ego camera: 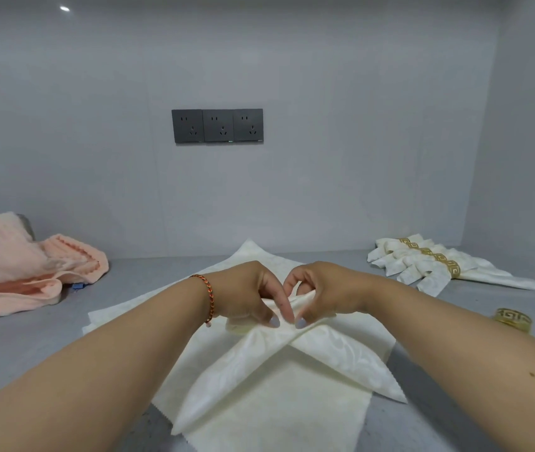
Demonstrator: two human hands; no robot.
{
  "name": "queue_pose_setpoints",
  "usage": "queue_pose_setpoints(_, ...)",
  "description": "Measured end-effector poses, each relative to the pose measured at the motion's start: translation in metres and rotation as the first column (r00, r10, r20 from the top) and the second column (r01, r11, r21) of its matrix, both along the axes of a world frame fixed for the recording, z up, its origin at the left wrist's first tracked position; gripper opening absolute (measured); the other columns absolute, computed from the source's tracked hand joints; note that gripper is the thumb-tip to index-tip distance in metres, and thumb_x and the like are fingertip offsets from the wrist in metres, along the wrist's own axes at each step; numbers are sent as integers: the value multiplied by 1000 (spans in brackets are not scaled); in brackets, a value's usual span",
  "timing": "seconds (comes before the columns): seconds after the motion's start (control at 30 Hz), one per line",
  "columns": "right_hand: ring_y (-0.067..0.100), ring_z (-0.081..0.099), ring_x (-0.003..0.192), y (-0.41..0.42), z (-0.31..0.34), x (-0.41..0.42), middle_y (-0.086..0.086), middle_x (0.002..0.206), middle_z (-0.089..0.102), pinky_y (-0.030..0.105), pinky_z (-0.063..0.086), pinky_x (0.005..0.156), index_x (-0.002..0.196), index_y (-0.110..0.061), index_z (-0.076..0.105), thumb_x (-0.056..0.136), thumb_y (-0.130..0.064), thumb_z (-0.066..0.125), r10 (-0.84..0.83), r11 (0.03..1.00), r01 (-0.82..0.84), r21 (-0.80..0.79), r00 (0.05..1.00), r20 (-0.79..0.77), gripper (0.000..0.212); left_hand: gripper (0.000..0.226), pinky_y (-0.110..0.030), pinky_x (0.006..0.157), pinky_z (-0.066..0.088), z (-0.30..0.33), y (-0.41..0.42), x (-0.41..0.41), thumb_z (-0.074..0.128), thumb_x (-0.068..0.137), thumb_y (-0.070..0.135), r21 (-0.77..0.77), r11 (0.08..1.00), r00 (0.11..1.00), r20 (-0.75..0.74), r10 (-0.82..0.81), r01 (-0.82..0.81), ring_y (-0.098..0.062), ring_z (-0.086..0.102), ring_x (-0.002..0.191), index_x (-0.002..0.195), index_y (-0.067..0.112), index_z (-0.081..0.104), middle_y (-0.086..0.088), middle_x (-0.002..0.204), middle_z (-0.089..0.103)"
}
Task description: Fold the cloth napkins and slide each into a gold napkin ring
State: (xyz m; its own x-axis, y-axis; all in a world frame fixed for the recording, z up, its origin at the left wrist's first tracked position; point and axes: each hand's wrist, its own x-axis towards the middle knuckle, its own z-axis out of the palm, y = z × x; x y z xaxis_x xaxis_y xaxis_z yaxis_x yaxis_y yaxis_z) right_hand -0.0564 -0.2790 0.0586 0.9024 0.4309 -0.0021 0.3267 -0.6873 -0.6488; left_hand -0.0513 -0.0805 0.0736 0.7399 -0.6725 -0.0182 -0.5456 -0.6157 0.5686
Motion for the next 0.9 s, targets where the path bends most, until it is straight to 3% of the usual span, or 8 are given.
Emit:
queue_pose_setpoints(0.17, 5, 50, 58, -8, -1, -13, -13, 80, 56, 20, 39, 56, 101, -31, 59, 69, -21, 85, -52, 998, 51, 34, 998, 29, 43, 26, -18, 58, 34, 0, -6, -5, 74, 79, 7, 3, 1000, 1000, 10, 17, -17, -3, 39, 53, 90, 30, 78, 19, 50, 45)
queue_pose_setpoints(0.3, 7, 59, 77, -44, 5, -26, -2, 81, 66, 27, 45, 79, 108, -24, 59, 79, -31, 78, -100, 992, 101, 81, 995, -4, 36, 26, -10, 55, 35, -2, -11, -6, 74, 78, 3, -26, 999, 1000, 8, 19, -19, 0, 43, 53, 91, 26, 78, 17, 55, 47)
queue_pose_setpoints(0.37, 6, 62, 88, -70, 9, -32, 0, 93, 71, 27, 47, 89, 107, -24, 60, 80, -35, 75, -174, 985, 174, -7, 984, 30, 32, 27, -9, 59, 37, -4, -15, -5, 75, 78, 3, -41, 999, 1000, -2, 26, -26, 3, 47, 56, 88, 28, 78, 20, 57, 53)
queue_pose_setpoints(0.5, 13, 61, 93, -126, 9, -48, -4, 97, 67, 31, 48, 90, 100, -30, 62, 79, -42, 75, -317, 907, 335, -254, 942, 110, 27, 29, -10, 69, 42, -9, -26, -3, 76, 77, 4, -46, 999, 1000, -19, 7, -8, 6, 57, 67, 85, 32, 78, 23, 65, 64)
queue_pose_setpoints(0.6, 9, 58, 97, -154, 3, -61, -12, 105, 60, 27, 49, 89, 105, -36, 56, 77, -37, 76, -361, 779, 344, -525, 930, 72, 34, 31, -24, 85, 49, -15, -32, 0, 78, 75, 6, -62, 998, 1000, -2, -8, 8, -15, 64, 86, 81, 36, 79, 1, 86, 73)
queue_pose_setpoints(0.63, 7, 57, 98, -158, 1, -66, -14, 107, 58, 26, 50, 89, 108, -38, 54, 75, -36, 77, -376, 736, 323, -596, 926, 38, 40, 31, -25, 86, 48, -17, -34, 1, 78, 75, 5, -69, 998, 1000, -5, -15, 14, -17, 63, 86, 82, 36, 79, -4, 87, 72)
queue_pose_setpoints(0.77, 12, 52, 108, -160, -9, -82, -13, 118, 52, 27, 48, 88, 124, -36, 51, 71, -32, 82, -414, 640, 222, -735, 906, -87, 61, 31, -8, 71, 43, -21, -39, 0, 76, 76, -2, -111, 994, 997, -72, -29, 21, 5, 59, 71, 86, 27, 79, 12, 74, 68)
queue_pose_setpoints(0.9, 14, 50, 107, -159, -21, -84, -10, 124, 52, 30, 49, 87, 122, -38, 54, 71, -33, 81, -391, 599, 210, -773, 919, -54, 58, 34, -10, 72, 44, -24, -35, -2, 75, 77, -3, -130, 991, 995, -102, -6, -7, 2, 60, 73, 85, 29, 80, 7, 79, 70)
